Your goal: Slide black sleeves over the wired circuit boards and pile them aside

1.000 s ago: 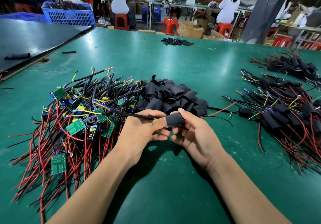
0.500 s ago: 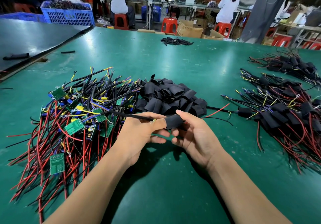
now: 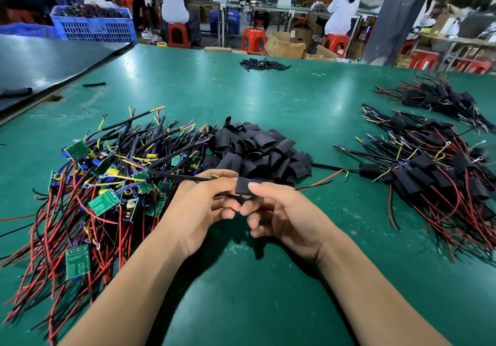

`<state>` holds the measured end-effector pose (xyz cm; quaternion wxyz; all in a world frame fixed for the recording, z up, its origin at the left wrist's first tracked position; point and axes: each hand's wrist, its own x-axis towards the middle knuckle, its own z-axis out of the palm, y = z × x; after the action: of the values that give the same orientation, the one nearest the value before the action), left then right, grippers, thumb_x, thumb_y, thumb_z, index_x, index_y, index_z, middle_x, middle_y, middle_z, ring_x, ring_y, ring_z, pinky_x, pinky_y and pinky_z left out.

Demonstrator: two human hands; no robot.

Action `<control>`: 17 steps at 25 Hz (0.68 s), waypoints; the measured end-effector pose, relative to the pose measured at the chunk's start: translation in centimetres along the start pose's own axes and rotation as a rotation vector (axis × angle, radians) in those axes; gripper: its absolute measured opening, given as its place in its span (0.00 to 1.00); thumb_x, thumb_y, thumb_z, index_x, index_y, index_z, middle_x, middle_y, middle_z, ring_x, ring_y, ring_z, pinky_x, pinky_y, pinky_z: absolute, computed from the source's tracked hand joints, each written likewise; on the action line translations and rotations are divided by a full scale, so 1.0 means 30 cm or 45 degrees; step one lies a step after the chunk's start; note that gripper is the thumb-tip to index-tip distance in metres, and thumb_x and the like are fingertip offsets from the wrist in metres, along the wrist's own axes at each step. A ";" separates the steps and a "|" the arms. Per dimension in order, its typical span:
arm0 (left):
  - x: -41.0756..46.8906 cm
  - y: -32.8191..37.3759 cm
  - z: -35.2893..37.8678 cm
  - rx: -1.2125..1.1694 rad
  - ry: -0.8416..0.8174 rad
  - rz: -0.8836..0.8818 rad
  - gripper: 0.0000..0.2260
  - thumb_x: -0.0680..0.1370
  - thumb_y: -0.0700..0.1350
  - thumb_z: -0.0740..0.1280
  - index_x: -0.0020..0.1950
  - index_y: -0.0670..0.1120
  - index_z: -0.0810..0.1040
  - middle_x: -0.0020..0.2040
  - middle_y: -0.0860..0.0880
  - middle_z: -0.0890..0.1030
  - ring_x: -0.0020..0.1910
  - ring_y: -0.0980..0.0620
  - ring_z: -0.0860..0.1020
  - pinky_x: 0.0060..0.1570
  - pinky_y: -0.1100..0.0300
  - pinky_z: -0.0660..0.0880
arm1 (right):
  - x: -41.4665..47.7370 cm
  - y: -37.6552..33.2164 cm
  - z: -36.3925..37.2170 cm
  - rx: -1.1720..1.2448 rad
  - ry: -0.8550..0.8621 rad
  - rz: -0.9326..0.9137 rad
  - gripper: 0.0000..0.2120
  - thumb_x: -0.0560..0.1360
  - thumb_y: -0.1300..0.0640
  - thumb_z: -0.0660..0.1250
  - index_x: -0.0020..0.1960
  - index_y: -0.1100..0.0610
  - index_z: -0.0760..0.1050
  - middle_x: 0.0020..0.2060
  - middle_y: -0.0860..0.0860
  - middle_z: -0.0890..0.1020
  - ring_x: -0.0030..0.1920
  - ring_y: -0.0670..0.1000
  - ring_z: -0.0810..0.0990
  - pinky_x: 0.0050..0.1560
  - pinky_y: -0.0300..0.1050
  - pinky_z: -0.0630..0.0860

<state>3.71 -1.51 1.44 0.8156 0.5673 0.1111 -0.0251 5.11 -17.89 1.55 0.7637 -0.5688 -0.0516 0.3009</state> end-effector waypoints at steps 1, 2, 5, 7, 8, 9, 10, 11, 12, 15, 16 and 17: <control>0.003 0.000 0.001 -0.029 -0.048 0.003 0.05 0.74 0.39 0.70 0.49 0.43 0.80 0.35 0.44 0.80 0.26 0.52 0.76 0.25 0.63 0.72 | 0.002 -0.002 0.006 0.063 0.014 0.015 0.12 0.69 0.51 0.70 0.48 0.58 0.80 0.34 0.52 0.83 0.28 0.46 0.77 0.30 0.39 0.77; 0.004 0.000 0.000 -0.062 -0.099 0.013 0.08 0.72 0.43 0.71 0.50 0.44 0.80 0.36 0.45 0.80 0.26 0.52 0.76 0.26 0.64 0.72 | 0.005 -0.006 0.010 0.176 0.038 0.015 0.11 0.69 0.52 0.70 0.46 0.59 0.80 0.34 0.52 0.83 0.28 0.46 0.77 0.30 0.39 0.77; 0.008 -0.007 -0.001 -0.039 -0.103 0.079 0.11 0.68 0.48 0.73 0.47 0.46 0.81 0.37 0.46 0.81 0.26 0.52 0.76 0.26 0.64 0.72 | 0.015 -0.037 -0.016 0.731 0.168 -0.096 0.09 0.68 0.56 0.72 0.41 0.62 0.81 0.34 0.53 0.82 0.27 0.47 0.77 0.29 0.39 0.78; 0.007 -0.024 0.007 0.102 -0.033 0.146 0.03 0.74 0.44 0.73 0.44 0.46 0.81 0.36 0.46 0.81 0.25 0.51 0.75 0.26 0.64 0.70 | 0.013 -0.060 -0.060 1.078 0.253 -0.228 0.08 0.71 0.57 0.70 0.42 0.63 0.78 0.34 0.53 0.82 0.26 0.47 0.76 0.28 0.38 0.77; 0.007 -0.035 0.012 0.180 0.002 0.180 0.01 0.76 0.41 0.71 0.44 0.44 0.81 0.36 0.46 0.81 0.25 0.51 0.75 0.26 0.63 0.70 | 0.009 -0.067 -0.088 1.207 0.301 -0.299 0.08 0.73 0.57 0.69 0.44 0.62 0.76 0.34 0.53 0.81 0.25 0.47 0.76 0.28 0.38 0.76; 0.008 -0.045 0.017 0.252 0.030 0.213 0.02 0.77 0.40 0.71 0.45 0.43 0.81 0.35 0.46 0.82 0.25 0.51 0.74 0.25 0.63 0.69 | 0.004 -0.073 -0.119 1.294 0.357 -0.367 0.08 0.76 0.57 0.68 0.45 0.61 0.76 0.34 0.53 0.81 0.25 0.47 0.76 0.28 0.37 0.75; 0.008 -0.053 0.021 0.309 0.046 0.243 0.02 0.78 0.39 0.70 0.45 0.42 0.81 0.34 0.46 0.82 0.24 0.50 0.74 0.25 0.63 0.69 | -0.002 -0.079 -0.150 1.344 0.414 -0.427 0.08 0.77 0.56 0.67 0.44 0.61 0.75 0.34 0.52 0.81 0.25 0.47 0.75 0.28 0.37 0.75; 0.008 -0.058 0.026 0.353 0.054 0.268 0.02 0.78 0.38 0.70 0.45 0.41 0.81 0.33 0.46 0.81 0.24 0.50 0.74 0.24 0.62 0.69 | -0.009 -0.083 -0.181 1.372 0.472 -0.472 0.09 0.78 0.55 0.67 0.44 0.60 0.75 0.35 0.52 0.80 0.26 0.47 0.75 0.28 0.36 0.74; 0.007 -0.060 0.027 0.393 0.059 0.289 0.03 0.78 0.37 0.69 0.45 0.41 0.81 0.33 0.47 0.81 0.24 0.50 0.74 0.24 0.62 0.69 | -0.015 -0.087 -0.207 1.388 0.530 -0.500 0.09 0.79 0.55 0.66 0.43 0.60 0.74 0.35 0.52 0.80 0.27 0.47 0.75 0.28 0.36 0.74; 0.009 -0.068 0.029 0.480 0.072 0.321 0.04 0.78 0.37 0.69 0.44 0.40 0.81 0.32 0.47 0.81 0.24 0.51 0.74 0.24 0.62 0.70 | -0.019 -0.094 -0.258 1.370 0.685 -0.491 0.10 0.79 0.56 0.66 0.42 0.60 0.72 0.34 0.52 0.78 0.27 0.47 0.74 0.27 0.35 0.73; 0.012 -0.072 0.029 0.500 0.077 0.325 0.04 0.79 0.36 0.69 0.44 0.40 0.81 0.32 0.47 0.81 0.23 0.51 0.74 0.24 0.62 0.70 | -0.018 -0.097 -0.265 1.355 0.713 -0.472 0.10 0.79 0.56 0.66 0.42 0.61 0.72 0.34 0.53 0.78 0.26 0.47 0.74 0.26 0.35 0.72; 0.017 -0.074 0.031 0.517 0.081 0.326 0.04 0.79 0.37 0.69 0.44 0.41 0.81 0.32 0.47 0.81 0.23 0.51 0.74 0.24 0.62 0.70 | -0.015 -0.100 -0.271 1.351 0.733 -0.455 0.11 0.80 0.55 0.66 0.42 0.61 0.71 0.33 0.53 0.77 0.25 0.47 0.74 0.25 0.35 0.72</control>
<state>3.97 -3.12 -0.41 0.6775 0.7295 0.0565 0.0745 9.37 -25.45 1.55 0.9637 -0.1532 0.2182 -0.0117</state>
